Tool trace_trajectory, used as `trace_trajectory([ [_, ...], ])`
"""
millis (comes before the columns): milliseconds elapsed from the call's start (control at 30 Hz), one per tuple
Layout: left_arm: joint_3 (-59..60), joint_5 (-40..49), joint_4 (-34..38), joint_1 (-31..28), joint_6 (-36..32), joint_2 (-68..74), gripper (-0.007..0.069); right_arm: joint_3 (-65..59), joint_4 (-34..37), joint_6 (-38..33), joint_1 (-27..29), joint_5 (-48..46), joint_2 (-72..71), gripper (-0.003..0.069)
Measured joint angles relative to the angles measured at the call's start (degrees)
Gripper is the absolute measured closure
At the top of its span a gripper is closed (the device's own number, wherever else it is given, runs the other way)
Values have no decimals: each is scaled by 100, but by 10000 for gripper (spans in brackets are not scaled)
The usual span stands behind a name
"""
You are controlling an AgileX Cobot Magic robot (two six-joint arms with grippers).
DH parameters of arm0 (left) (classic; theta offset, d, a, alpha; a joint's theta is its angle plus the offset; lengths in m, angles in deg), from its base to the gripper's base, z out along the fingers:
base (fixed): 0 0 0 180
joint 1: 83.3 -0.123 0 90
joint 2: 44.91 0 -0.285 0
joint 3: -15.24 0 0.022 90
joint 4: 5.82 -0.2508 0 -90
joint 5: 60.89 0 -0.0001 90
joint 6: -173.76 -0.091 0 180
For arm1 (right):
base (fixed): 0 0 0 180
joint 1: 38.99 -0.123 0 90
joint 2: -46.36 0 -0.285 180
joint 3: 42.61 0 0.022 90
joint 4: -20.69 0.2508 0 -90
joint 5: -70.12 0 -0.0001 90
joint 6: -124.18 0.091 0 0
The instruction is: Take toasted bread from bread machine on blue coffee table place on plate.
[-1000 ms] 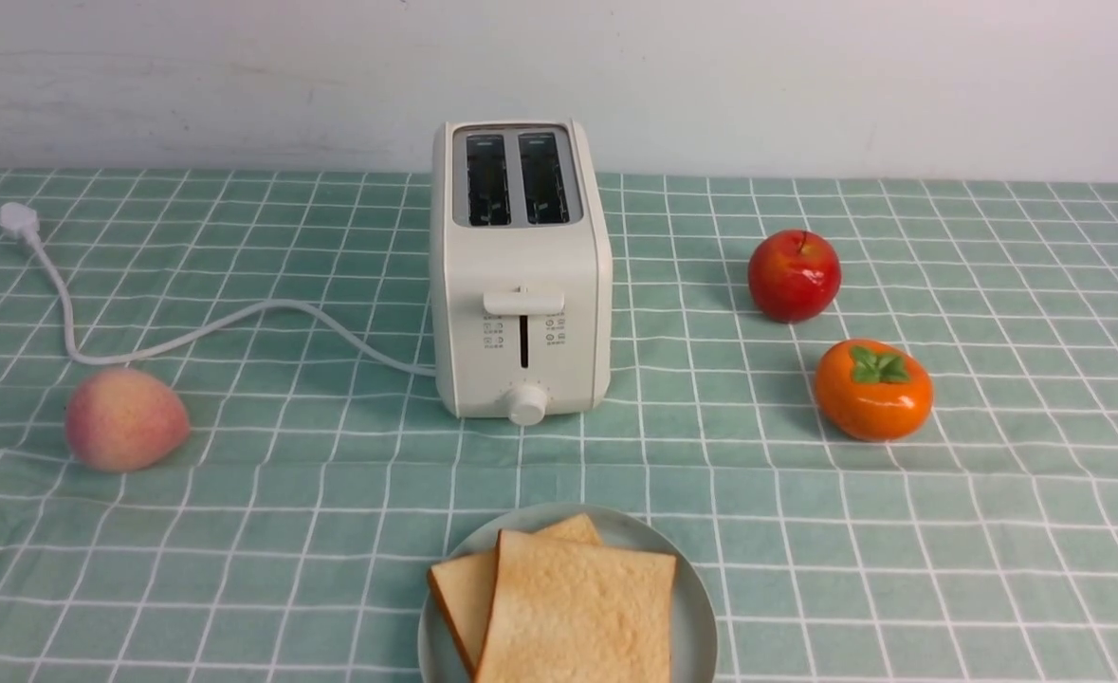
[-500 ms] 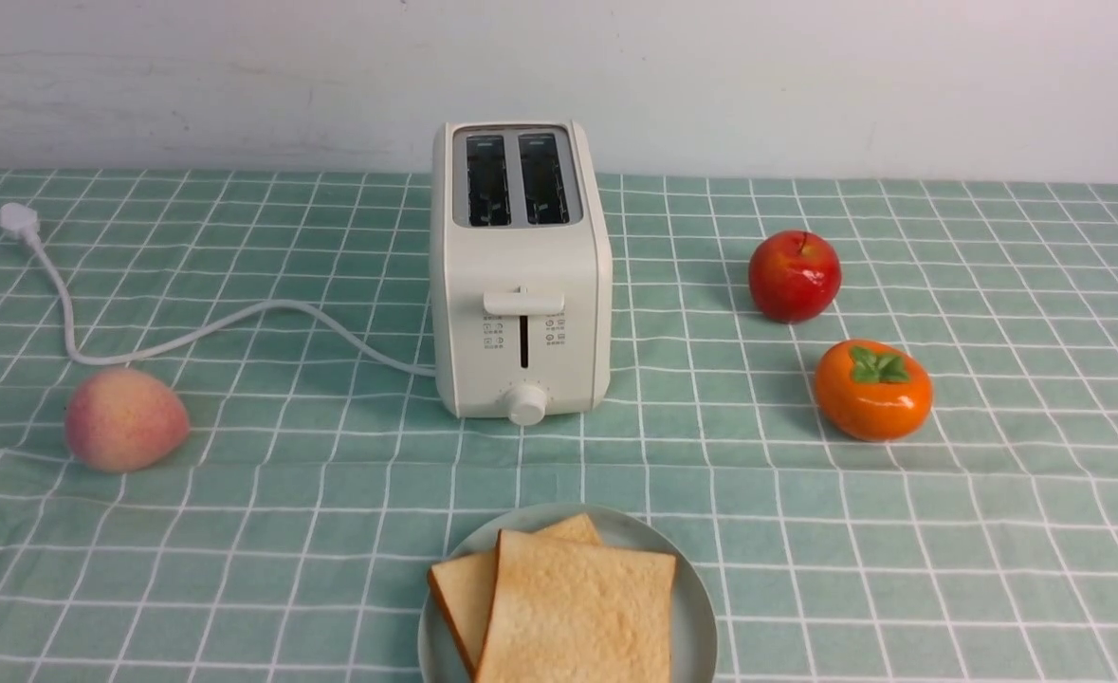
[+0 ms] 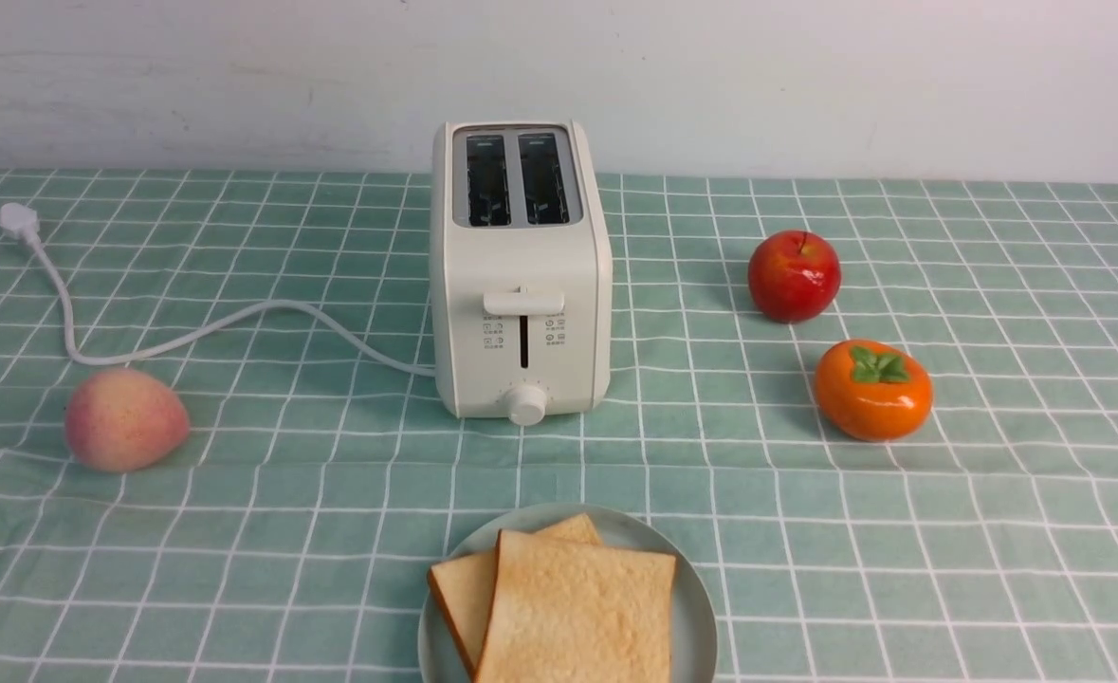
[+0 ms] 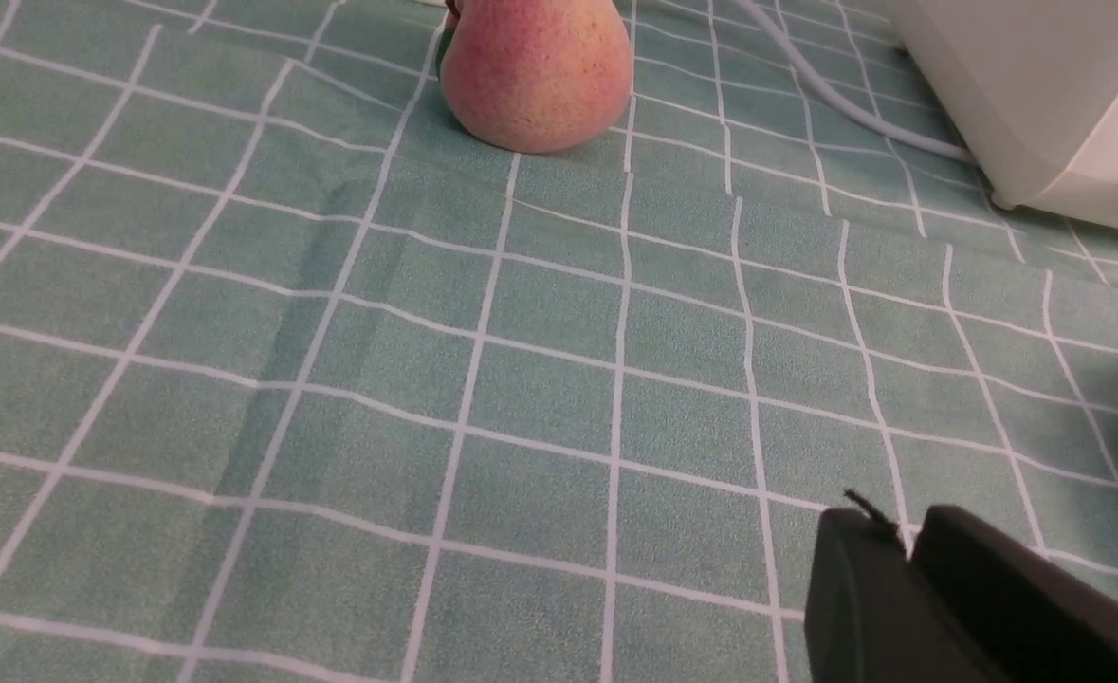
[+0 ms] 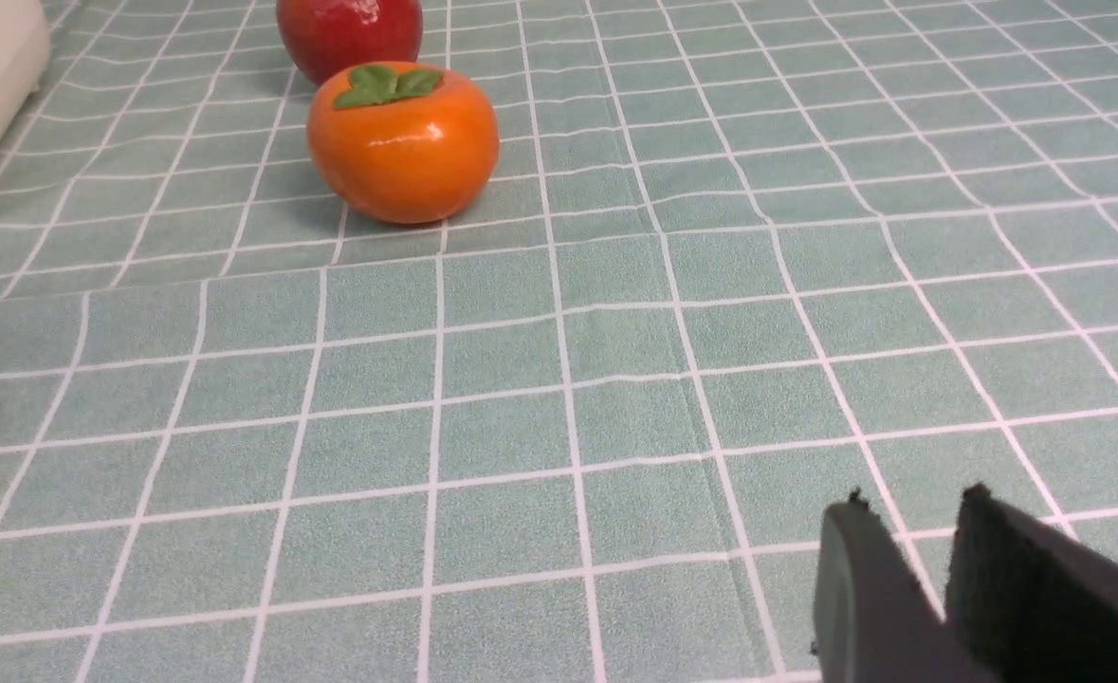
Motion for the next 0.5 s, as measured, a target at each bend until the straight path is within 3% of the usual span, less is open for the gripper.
trace_trajectory([
  [500,0,0,0,0,0,0,544,0,0,0,0,0,0,487],
])
